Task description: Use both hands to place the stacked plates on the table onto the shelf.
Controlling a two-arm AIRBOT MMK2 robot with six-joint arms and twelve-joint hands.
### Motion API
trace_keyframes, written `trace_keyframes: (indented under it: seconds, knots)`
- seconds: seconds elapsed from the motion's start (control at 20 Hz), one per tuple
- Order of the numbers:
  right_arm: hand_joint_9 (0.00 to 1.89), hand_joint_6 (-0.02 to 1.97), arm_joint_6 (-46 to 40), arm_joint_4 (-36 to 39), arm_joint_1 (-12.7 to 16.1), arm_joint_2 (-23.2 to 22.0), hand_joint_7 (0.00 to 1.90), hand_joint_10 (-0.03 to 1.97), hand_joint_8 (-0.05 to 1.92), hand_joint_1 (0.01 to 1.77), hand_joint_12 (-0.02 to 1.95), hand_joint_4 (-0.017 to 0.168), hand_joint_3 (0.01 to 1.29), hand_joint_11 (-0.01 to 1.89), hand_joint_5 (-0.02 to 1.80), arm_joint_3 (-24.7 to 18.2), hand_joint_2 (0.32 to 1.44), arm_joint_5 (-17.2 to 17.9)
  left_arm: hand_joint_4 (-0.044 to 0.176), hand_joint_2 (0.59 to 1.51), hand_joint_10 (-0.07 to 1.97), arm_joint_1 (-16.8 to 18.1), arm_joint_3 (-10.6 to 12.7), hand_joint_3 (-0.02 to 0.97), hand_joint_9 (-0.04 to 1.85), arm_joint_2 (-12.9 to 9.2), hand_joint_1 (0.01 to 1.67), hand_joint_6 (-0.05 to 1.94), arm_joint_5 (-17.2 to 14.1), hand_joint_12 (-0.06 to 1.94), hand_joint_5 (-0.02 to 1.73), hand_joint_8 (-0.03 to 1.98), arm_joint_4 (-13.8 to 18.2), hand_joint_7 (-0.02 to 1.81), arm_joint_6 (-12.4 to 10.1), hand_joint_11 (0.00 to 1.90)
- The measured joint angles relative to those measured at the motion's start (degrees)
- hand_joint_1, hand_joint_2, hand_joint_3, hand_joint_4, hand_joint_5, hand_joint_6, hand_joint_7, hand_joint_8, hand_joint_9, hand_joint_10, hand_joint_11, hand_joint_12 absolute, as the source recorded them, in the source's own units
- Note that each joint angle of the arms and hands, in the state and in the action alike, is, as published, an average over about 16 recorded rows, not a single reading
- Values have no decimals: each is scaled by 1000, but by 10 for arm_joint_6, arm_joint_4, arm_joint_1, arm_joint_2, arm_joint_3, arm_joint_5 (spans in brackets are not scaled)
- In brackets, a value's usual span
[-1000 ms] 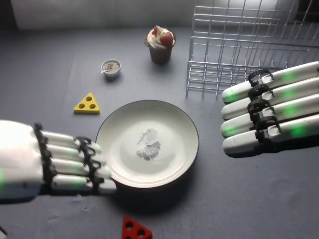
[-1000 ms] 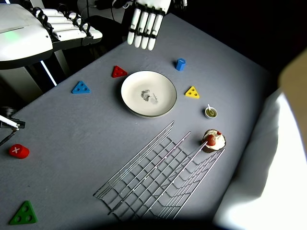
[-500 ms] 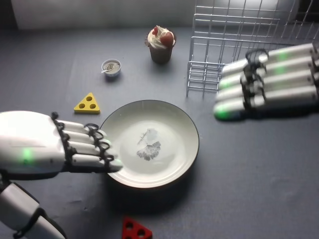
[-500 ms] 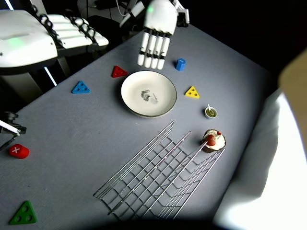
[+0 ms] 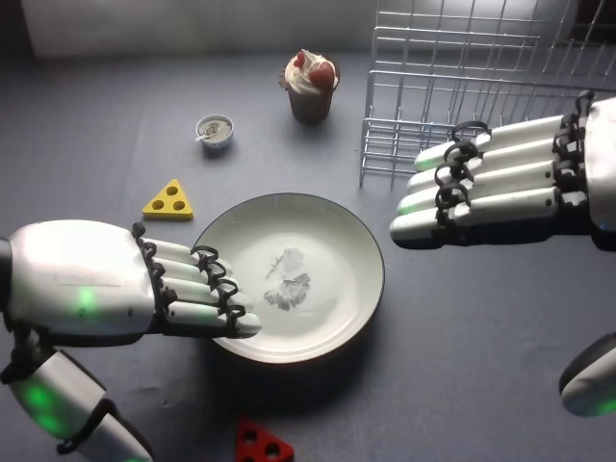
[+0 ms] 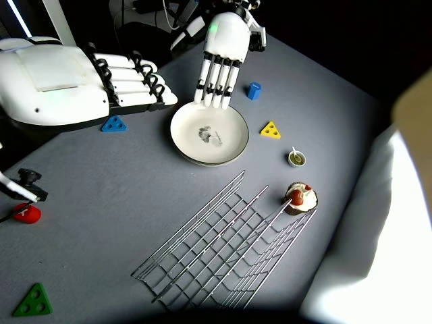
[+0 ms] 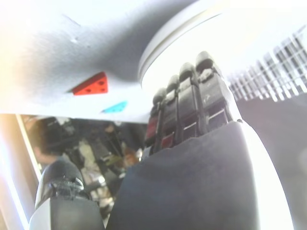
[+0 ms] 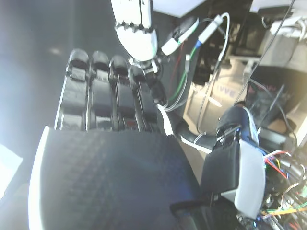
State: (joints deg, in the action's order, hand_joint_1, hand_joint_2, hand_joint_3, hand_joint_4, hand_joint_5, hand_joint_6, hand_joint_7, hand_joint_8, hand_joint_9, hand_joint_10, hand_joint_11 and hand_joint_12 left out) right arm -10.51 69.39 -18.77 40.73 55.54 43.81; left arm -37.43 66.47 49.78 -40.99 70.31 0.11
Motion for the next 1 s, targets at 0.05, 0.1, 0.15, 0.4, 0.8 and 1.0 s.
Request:
trace_keyframes:
  seconds: [0.05, 0.1, 0.15, 0.4, 0.8, 1.0]
  knots:
    - [156, 12, 2, -2, -3, 2, 161, -1, 10, 38, 12, -4, 15, 121, 125, 0, 963, -7, -3, 930, 4, 0, 5, -5, 126, 5, 87, 3, -1, 45, 80, -9, 1, 115, 0, 120]
    - [156, 12, 3, -4, -5, 3, 162, -1, 10, 37, 12, -4, 15, 119, 126, 0, 963, -13, -3, 929, 4, 0, 10, -5, 125, 9, 87, 3, -3, 43, 79, -9, 2, 113, 0, 119]
    - [156, 12, 5, -6, -7, 4, 163, -1, 10, 37, 12, -4, 16, 117, 126, 0, 963, -18, -3, 929, 4, 0, 15, -5, 124, 13, 87, 3, -4, 41, 78, -9, 3, 111, 0, 118]
    - [156, 11, 13, -18, -14, 9, 168, -1, 11, 37, 13, -4, 15, 108, 126, 5, 963, -40, -4, 928, 4, -2, 40, -5, 118, 29, 83, 3, -12, 30, 74, -9, 10, 107, 0, 112]
    - [162, 11, 18, -26, -18, 16, 177, -1, 11, 38, 13, -4, 15, 107, 137, 12, 964, -70, -5, 930, 5, -12, 68, -5, 107, 41, 76, 2, -29, 8, 68, -9, 22, 106, 0, 91]
    - [164, 11, 27, -32, -19, 18, 178, -1, 11, 38, 14, -4, 15, 114, 144, 8, 963, -79, -6, 933, 2, -20, 76, -5, 109, 44, 72, -3, -36, 0, 64, -8, 26, 110, 1, 83]
